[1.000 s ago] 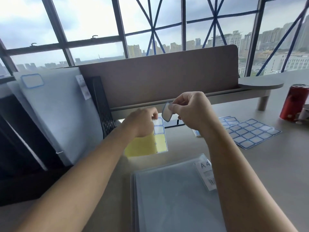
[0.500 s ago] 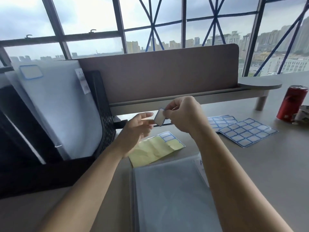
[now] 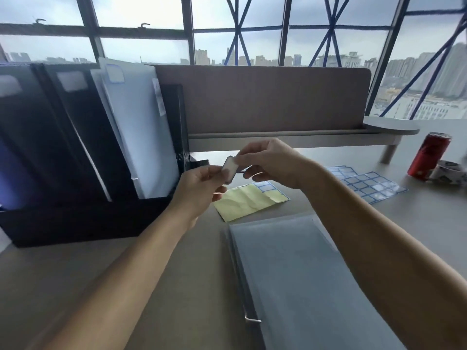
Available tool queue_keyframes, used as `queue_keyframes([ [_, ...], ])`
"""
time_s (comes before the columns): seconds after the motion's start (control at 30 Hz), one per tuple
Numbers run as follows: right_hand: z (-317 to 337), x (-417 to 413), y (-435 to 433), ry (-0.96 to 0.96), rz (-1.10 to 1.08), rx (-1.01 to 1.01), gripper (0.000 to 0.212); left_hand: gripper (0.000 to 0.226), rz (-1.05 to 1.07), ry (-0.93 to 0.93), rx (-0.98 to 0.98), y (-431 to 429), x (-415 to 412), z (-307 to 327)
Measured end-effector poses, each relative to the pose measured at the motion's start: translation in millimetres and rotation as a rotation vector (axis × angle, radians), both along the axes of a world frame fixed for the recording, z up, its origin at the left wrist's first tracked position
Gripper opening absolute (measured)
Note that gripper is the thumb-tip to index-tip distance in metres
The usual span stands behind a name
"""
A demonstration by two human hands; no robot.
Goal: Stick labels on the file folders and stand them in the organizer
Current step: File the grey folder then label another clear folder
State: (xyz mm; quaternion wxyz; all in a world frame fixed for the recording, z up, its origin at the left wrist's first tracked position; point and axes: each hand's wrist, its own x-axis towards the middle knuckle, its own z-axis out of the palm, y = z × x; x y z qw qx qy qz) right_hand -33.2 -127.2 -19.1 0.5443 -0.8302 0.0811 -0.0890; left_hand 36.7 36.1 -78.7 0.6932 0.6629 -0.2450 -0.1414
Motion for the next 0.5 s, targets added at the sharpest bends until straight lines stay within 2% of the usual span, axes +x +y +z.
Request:
queue_keyframes([
  [0.1,-13.4,-2.1,-2.3,0.122,0.004,0.017,0.006,0.011,-0.027,-0.042,0.065,5.2,2.7,-19.7],
  [0.27,-58.6,-11.5,-5.7,0.25,-0.11,0.024,0.005,0.01,-0.067,-0.14,0.243,-1.6,15.7,-48.0],
  [0.33,-74.8,-16.1,-7.5,0.267,-0.126,0.086,0.002,0.009,-0.075,-0.157,0.285,-6.3,18.4,-59.0],
  [0.5,-96.7,-23.0,-13.3,0.27,-0.08,0.29,0.01,0.017,-0.056,-0.321,0.35,-13.5,15.1,-80.6],
])
